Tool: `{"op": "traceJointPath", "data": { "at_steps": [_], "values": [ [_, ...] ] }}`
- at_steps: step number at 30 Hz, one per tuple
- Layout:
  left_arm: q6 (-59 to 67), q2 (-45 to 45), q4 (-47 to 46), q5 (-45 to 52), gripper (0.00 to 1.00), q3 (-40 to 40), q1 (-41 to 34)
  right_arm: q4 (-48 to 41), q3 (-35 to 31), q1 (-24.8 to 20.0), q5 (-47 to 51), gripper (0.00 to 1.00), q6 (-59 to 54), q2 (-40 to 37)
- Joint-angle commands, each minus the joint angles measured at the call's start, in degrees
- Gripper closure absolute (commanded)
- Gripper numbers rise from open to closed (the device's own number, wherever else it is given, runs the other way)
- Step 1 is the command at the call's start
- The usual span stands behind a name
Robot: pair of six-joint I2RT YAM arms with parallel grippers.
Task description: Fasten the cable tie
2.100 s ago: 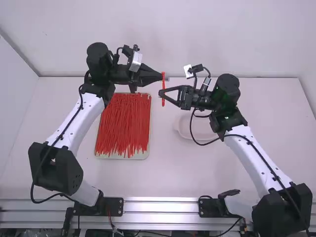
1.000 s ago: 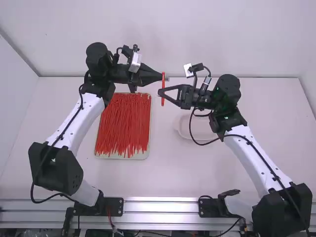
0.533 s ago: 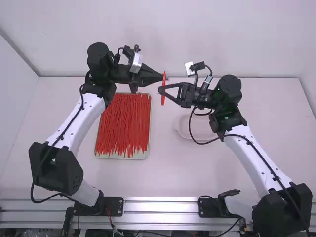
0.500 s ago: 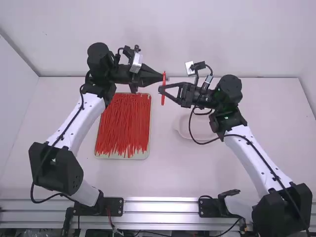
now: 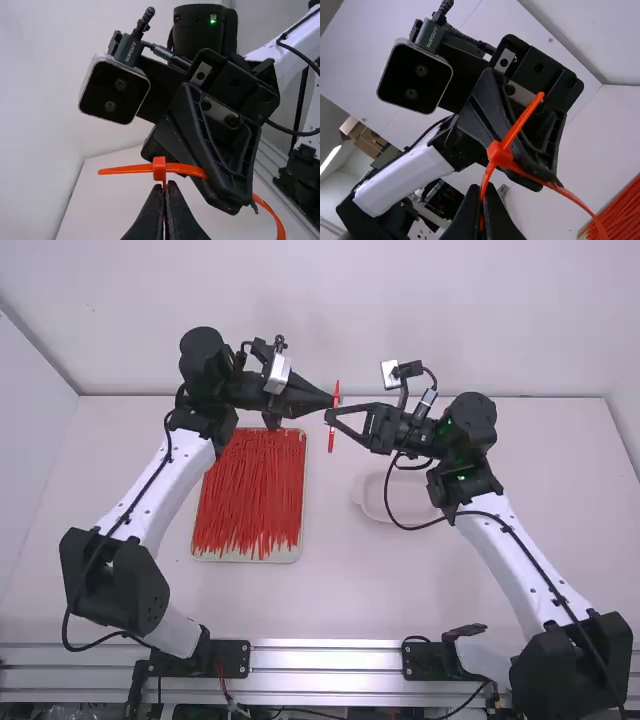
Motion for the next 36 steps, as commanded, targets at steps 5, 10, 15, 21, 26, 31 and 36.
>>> {"op": "traceJointPath", "data": {
  "at_steps": [5, 10, 15, 21, 26, 31, 36],
  "values": [
    [-0.7, -0.2, 3.3, 4.1, 0.98, 1.0, -1.1, 0.8, 1.7, -0.9, 1.7, 1.0, -1.8, -0.5],
    [1.2, -0.2, 3.2, 4.1, 0.98, 1.0, -2.2, 1.8, 1.7, -0.9, 1.6, 1.0, -1.6, -0.5],
    [2.4, -0.2, 3.1, 4.1, 0.98, 1.0, -3.2, 3.2, 1.7, -0.9, 1.7, 1.0, -0.2, -0.5],
    [3.0, -0.2, 2.8, 4.1, 0.98, 1.0, -3.2, 4.5, 1.7, -2.4, 1.7, 1.0, 1.3, -0.5],
    [6.0, -0.2, -0.1, 4.1, 0.98, 0.9, -3.2, 7.0, 1.7, -3.7, 1.8, 1.0, 3.7, -0.5],
    [9.1, -0.2, -3.8, 3.3, 0.98, 1.0, -3.7, 7.5, 1.7, -4.1, 0.7, 1.0, 4.1, -0.5],
    [5.2, -0.2, -3.0, 4.1, 0.98, 1.0, -1.4, 5.1, 1.7, -4.9, -2.0, 0.01, 1.0, -0.5]
  ]
}}
